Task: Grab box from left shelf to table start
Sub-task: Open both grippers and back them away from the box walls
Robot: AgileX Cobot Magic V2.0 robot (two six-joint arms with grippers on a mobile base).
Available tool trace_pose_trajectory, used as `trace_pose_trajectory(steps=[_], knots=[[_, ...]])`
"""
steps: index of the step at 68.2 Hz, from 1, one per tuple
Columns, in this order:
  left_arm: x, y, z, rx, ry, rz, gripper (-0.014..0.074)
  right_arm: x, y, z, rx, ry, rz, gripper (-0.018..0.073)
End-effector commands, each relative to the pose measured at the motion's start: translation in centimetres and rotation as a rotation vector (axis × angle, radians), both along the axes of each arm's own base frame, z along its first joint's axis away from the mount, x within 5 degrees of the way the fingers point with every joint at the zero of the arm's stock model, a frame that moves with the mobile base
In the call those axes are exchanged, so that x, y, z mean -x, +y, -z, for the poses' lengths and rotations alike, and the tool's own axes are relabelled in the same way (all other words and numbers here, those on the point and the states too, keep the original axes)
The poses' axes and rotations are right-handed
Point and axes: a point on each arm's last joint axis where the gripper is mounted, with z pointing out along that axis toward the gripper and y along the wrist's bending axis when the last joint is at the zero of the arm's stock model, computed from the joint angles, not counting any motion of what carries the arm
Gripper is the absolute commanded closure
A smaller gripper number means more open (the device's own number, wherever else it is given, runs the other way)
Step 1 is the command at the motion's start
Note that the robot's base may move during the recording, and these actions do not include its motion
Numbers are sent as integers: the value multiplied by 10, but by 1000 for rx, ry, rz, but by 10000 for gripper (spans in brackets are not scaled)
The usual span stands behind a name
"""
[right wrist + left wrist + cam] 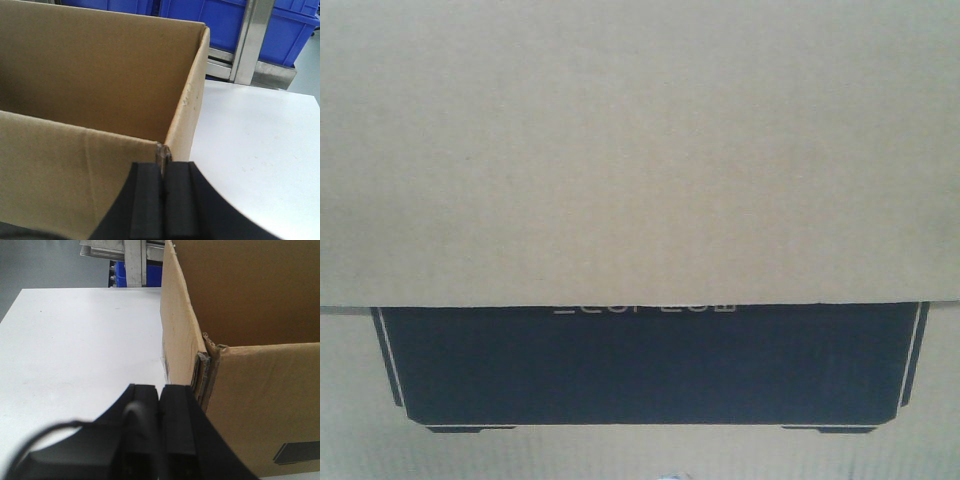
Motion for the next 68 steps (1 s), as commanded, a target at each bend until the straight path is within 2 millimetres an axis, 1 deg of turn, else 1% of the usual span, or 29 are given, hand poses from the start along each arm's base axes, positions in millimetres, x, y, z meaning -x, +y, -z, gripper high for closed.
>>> trace_pose_trajectory(steps=[1, 8, 13, 19, 25, 32, 36, 45, 54, 59, 68], knots=[[-2, -1, -13, 13, -94, 13, 688, -1, 0, -15, -8, -104, 1, 501], [0, -4, -15, 61, -106, 35, 688, -1, 0, -15, -8, -104, 1, 501], [3, -7, -12, 46, -117, 47, 688, -1, 0, -15, -8, -104, 1, 501], [3, -9, -2, 24, -219, 6, 688, -1, 0, -15, -8, -104, 1, 501], [1, -8, 14, 69, -299, -66, 688, -1, 0, -15, -8, -104, 1, 501], [-6, -8, 42, 113, -354, -136, 688, -1, 0, -15, -8, -104, 1, 501], [-12, -7, 59, 118, -353, -159, 688, -1, 0, -15, -8, -104, 1, 501], [-23, -7, 87, 120, -351, -173, 688, -1, 0, -15, -9, -104, 1, 501], [-29, -7, 107, 125, -375, -165, 688, -1, 0, -15, -8, -104, 1, 501], [-31, -7, 116, 130, -418, -157, 688, -1, 0, -15, -8, -104, 1, 501], [-31, -9, 117, 97, -406, -117, 688, -1, 0, -15, -9, -105, 1, 501]])
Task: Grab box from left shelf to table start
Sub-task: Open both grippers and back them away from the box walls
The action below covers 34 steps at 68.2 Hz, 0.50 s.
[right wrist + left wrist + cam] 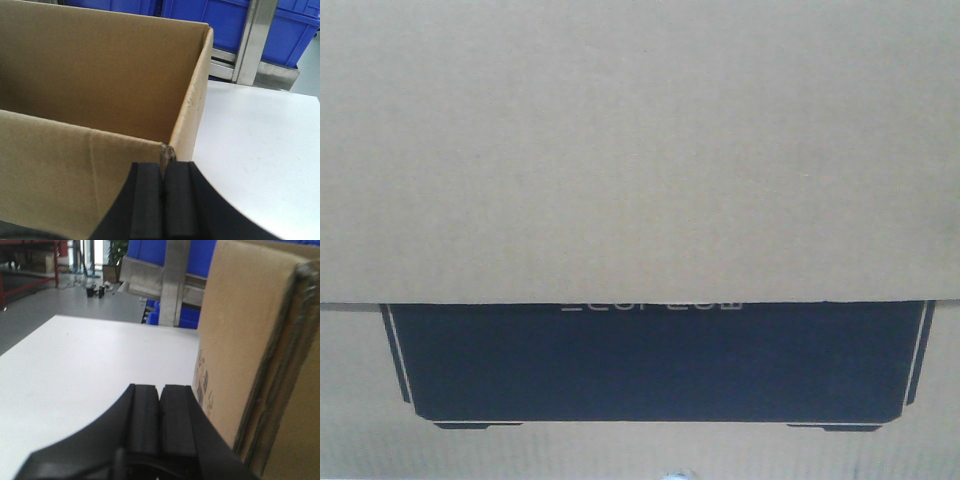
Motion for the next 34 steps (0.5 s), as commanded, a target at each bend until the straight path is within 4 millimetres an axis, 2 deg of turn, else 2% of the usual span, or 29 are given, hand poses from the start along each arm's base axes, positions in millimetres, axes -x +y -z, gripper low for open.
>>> trace_pose_trajectory(steps=[1, 34], knots=[[2, 0, -11, -2, -122, 17, 688, -1, 0, -15, -9, -105, 1, 501], [2, -1, -10, -3, -113, 26, 688, -1, 0, -15, -9, -105, 1, 501]])
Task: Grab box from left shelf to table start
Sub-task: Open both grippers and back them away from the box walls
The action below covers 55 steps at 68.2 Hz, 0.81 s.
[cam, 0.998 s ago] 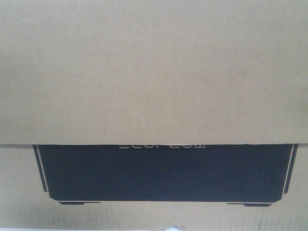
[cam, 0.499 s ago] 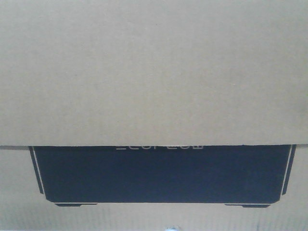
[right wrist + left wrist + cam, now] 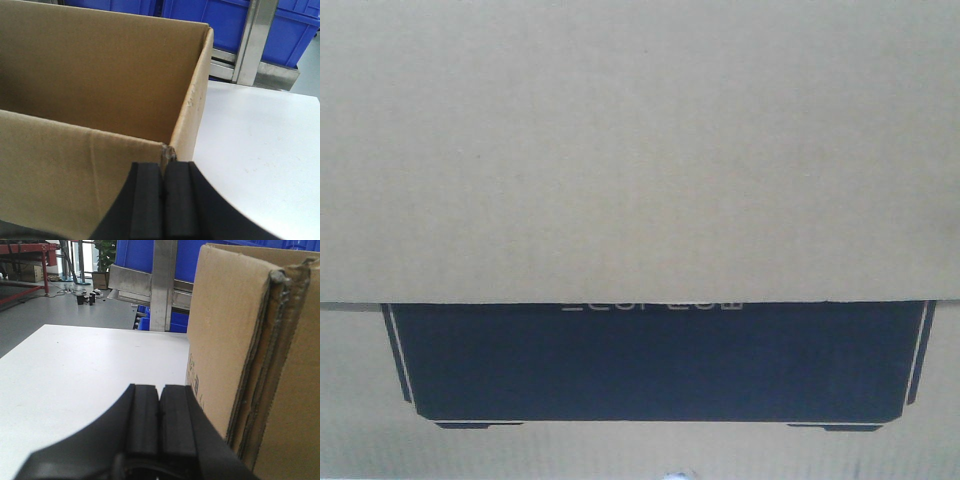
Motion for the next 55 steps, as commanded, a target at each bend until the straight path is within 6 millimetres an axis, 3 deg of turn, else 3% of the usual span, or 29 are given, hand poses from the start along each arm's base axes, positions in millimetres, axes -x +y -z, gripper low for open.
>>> trace_pose_trajectory(steps=[1, 30, 55], knots=[[2, 0, -10, 10, -107, 1, 688, -1, 0, -15, -9, -105, 1, 501], [2, 0, -10, 10, -107, 1, 688, -4, -1, -9, 4, -140, 20, 501], [2, 0, -10, 10, -106, 1, 688, -16, -7, 70, -51, -185, 180, 501]])
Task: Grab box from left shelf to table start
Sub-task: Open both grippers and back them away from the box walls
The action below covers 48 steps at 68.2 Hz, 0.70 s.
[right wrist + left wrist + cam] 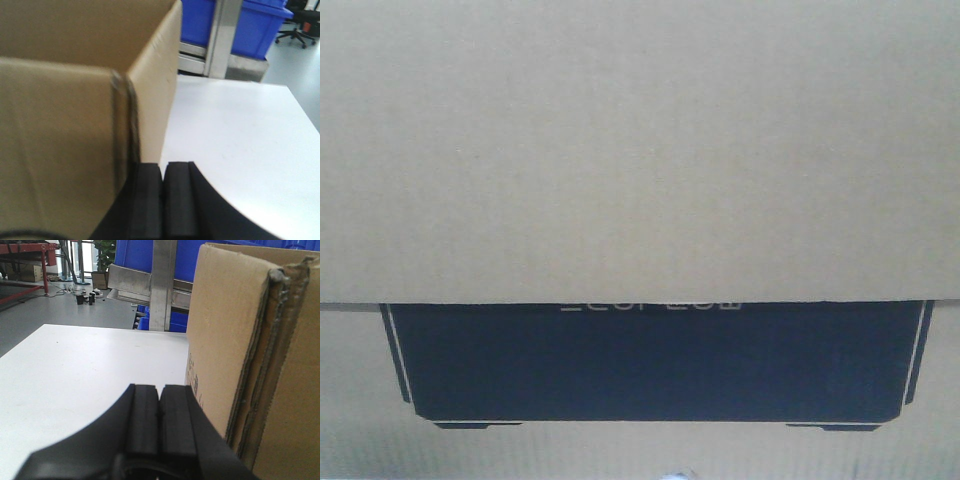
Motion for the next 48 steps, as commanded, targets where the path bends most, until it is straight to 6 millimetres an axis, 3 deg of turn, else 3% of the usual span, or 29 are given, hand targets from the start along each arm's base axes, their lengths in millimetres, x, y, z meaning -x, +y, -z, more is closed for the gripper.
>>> trace_pose_trajectory(steps=[1, 14, 48], knots=[[2, 0, -10, 10, -108, 1, 688, -1, -2, -1, -34, -126, 39, 501], [2, 0, -10, 10, -108, 1, 688, -7, -2, 35, -61, -146, 51, 501], [2, 0, -10, 10, -108, 1, 688, -6, -2, 36, -61, -115, 52, 501]])
